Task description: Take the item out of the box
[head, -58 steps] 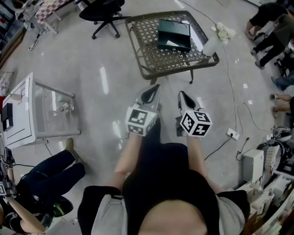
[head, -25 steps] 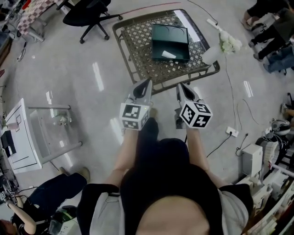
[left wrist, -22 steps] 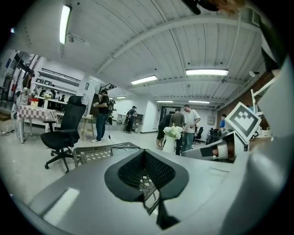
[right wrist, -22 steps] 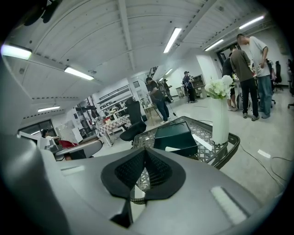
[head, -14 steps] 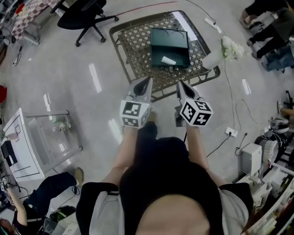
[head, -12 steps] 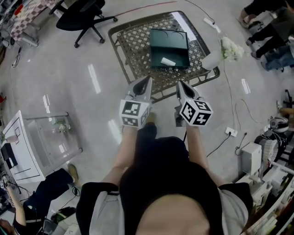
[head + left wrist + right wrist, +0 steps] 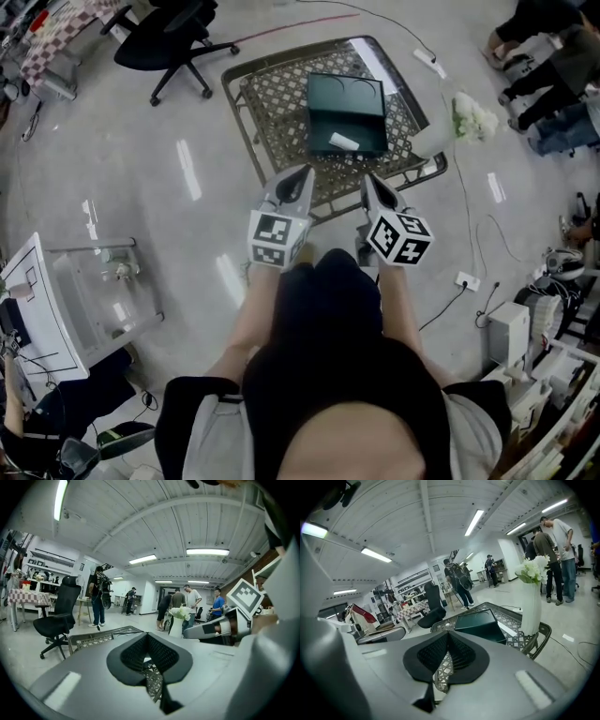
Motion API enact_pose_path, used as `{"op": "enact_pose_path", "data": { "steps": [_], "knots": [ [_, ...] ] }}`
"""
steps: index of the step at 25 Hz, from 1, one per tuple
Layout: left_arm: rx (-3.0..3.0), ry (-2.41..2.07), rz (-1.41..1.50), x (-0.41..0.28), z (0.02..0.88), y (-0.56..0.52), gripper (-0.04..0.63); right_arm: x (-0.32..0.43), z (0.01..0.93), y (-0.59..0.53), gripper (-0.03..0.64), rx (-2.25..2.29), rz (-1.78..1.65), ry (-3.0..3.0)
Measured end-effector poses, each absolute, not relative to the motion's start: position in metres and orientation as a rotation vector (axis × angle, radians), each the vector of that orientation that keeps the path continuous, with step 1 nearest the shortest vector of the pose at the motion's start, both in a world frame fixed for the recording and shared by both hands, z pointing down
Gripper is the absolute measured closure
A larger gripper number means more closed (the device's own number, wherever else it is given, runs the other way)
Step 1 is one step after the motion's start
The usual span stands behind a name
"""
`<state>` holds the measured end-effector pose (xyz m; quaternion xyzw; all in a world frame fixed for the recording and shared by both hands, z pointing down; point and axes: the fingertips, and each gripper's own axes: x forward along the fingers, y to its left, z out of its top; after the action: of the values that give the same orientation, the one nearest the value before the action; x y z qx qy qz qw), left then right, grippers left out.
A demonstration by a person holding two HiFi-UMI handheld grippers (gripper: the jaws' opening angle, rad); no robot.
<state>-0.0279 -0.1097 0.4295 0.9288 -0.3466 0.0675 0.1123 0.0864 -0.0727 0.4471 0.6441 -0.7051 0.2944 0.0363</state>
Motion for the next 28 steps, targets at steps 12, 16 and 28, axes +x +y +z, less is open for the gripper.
{"op": "enact_pose_path", "data": {
  "steps": [12, 16, 28],
  "knots": [
    [2.735, -1.015, 0.242, -0.022, 0.437, -0.110, 0.588, 0.096, 0.450, -0.068, 0.617, 2.037, 0.966, -2.166],
    [2.720, -1.019, 0.243, -0.014, 0.436, -0.120, 0.588, 0.102, 0.452, -0.079, 0.617, 1.994, 0.959, -2.165],
    [2.605, -1.093, 0.307, 0.005, 0.461, -0.167, 0.588, 0.130, 0.476, -0.133, 0.617, 1.817, 0.980, -2.129]
  ]
}}
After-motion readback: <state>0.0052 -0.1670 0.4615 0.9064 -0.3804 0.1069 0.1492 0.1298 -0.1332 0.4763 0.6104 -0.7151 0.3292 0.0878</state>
